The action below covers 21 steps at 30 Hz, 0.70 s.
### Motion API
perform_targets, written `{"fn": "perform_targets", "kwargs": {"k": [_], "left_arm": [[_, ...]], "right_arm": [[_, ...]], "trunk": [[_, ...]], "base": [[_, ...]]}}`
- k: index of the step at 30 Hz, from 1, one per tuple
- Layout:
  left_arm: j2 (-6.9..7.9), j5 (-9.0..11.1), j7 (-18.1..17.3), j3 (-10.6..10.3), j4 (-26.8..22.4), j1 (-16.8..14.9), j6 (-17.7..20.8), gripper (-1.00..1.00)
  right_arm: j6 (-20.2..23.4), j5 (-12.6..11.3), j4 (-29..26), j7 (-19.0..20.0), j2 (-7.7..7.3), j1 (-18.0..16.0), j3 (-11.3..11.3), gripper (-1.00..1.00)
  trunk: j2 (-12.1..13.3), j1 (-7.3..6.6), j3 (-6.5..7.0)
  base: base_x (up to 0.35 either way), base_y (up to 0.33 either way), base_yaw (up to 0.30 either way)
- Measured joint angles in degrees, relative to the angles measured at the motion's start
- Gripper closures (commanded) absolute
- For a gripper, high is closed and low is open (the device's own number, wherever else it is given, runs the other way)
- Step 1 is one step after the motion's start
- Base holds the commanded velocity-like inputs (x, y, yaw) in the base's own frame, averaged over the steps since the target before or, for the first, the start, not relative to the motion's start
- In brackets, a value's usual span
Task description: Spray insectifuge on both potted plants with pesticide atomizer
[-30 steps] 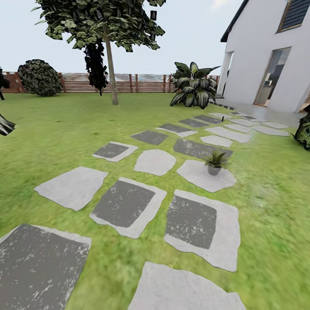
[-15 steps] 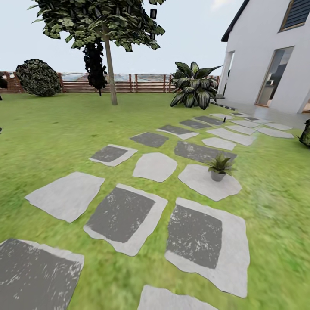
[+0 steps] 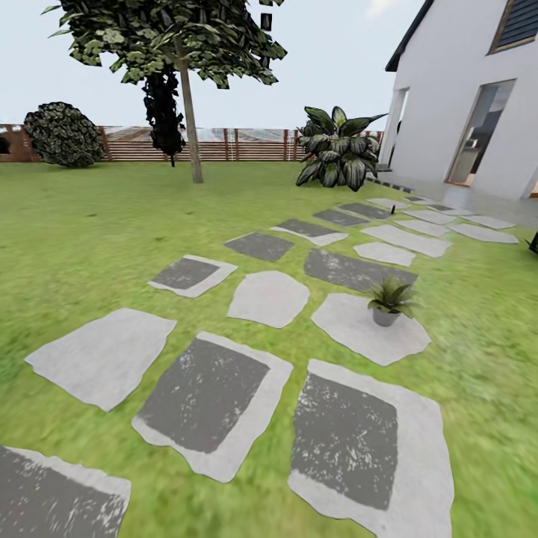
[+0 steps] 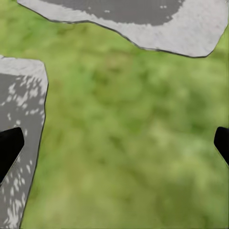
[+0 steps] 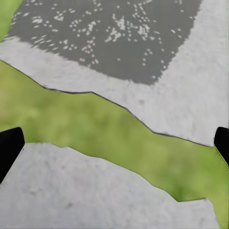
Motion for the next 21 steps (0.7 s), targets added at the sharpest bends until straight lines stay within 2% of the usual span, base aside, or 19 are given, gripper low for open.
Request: {"fn": "perform_targets", "kwargs": {"k": [21], "left_arm": [[0.0, 0.1, 0.0, 0.0, 0.0, 0.0, 0.0, -1.0]], "right_arm": [[0.0, 0.2, 0.0, 0.1, 0.0, 0.0, 0.1, -1.0]], "trunk": [[0.0, -0.01, 0.0]], "base": [[0.34, 0.0, 0.0]]}}
